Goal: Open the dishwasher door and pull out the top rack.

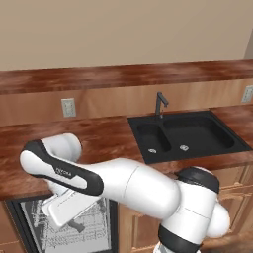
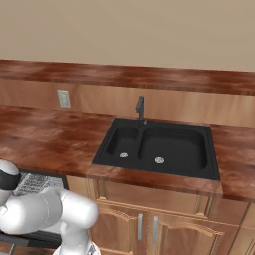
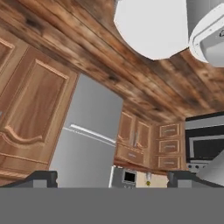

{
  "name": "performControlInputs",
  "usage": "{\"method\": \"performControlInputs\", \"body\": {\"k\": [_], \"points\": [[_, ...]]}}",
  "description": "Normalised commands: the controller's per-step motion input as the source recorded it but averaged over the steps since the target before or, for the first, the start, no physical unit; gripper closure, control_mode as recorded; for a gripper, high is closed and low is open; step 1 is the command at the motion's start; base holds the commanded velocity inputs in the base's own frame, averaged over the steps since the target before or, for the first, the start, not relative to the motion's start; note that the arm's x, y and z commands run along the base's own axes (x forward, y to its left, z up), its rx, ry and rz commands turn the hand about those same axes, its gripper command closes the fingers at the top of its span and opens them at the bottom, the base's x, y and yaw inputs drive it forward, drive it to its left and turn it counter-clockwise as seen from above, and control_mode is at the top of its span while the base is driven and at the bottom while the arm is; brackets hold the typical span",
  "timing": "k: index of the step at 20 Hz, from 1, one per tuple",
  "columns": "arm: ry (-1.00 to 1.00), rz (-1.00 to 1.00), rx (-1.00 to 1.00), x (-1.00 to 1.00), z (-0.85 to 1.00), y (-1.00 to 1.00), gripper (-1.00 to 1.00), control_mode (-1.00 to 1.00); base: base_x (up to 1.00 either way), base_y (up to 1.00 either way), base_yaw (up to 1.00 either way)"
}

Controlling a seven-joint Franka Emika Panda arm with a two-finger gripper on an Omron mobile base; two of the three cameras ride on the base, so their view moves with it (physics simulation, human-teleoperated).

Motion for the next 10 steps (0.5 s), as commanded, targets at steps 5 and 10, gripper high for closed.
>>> {"method": "performControlInputs", "body": {"k": [5, 10], "points": [[0.0, 0.0, 0.0, 0.02, 0.0, -0.79, -1.0, -1.0, 0.0, 0.0, 0.0], [0.0, 0.0, 0.0, 0.0, -0.11, -0.08, -1.0, -1.0, 0.0, 0.0, 0.0]]}}
